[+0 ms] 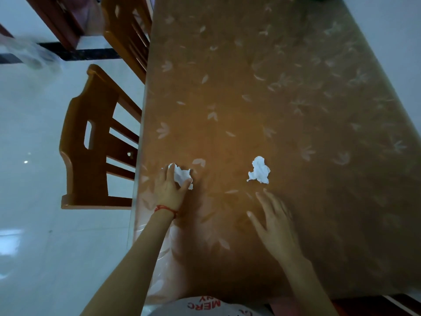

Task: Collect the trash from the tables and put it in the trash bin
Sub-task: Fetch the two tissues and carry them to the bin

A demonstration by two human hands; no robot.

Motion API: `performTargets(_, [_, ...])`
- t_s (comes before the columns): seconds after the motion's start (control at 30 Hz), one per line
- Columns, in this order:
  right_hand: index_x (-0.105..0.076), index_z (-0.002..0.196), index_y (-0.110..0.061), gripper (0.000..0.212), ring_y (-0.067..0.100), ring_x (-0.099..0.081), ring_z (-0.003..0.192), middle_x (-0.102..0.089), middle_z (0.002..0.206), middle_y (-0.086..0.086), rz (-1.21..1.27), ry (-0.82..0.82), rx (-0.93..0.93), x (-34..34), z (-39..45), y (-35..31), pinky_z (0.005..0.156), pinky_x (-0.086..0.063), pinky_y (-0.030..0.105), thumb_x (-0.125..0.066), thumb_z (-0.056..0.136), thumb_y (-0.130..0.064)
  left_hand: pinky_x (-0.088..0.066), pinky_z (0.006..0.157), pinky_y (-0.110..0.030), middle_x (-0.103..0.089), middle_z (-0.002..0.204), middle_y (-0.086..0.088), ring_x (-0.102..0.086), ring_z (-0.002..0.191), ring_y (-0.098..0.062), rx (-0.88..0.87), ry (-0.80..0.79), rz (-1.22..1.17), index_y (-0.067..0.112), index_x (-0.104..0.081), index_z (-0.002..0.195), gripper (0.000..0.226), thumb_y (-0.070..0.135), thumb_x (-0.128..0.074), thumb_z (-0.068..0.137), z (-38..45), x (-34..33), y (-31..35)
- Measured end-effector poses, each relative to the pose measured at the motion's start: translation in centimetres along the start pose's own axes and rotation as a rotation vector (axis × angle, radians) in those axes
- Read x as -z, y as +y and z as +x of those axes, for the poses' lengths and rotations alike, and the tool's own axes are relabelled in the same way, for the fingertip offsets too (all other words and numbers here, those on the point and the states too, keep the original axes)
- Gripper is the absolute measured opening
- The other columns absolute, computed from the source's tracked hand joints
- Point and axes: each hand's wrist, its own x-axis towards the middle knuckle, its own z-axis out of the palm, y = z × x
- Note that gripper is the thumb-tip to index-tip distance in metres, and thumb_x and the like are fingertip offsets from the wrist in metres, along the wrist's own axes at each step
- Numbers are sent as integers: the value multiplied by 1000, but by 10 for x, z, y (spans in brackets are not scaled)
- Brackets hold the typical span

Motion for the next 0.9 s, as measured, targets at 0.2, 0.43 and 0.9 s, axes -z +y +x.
performTargets(0.2, [-51,127,-16,55,32,-51,120,-52,133,14,-35,-54,-3,-5,6,4,94,-41,47,-37,85,-48,-29,104,-46,-48,129,-27,-40,125,-40,-32,9,49,-7,-51,121,72,34,-75,66,19,-25,-9])
performTargets(0.43, [-55,123,-13,54,31,-53,117,-55,130,13,-49,-41,5,-7,17,8,92,-43,44,-38,84,-47,-48,81,-46,-63,108,-21,-58,97,-41,-128,75,-19,-1,-65,104,37,4,-73,68,22,-36,-20])
performTargets(0.9, [-49,130,-14,47,24,-39,128,-46,138,7,233,27,-100,-5,69,14,103,-36,40,-62,87,-26,-50,77,-33,-64,62,3,-59,60,-8,466,-32,-825,8,-70,74,6,3,-72,72,3,-30,-1])
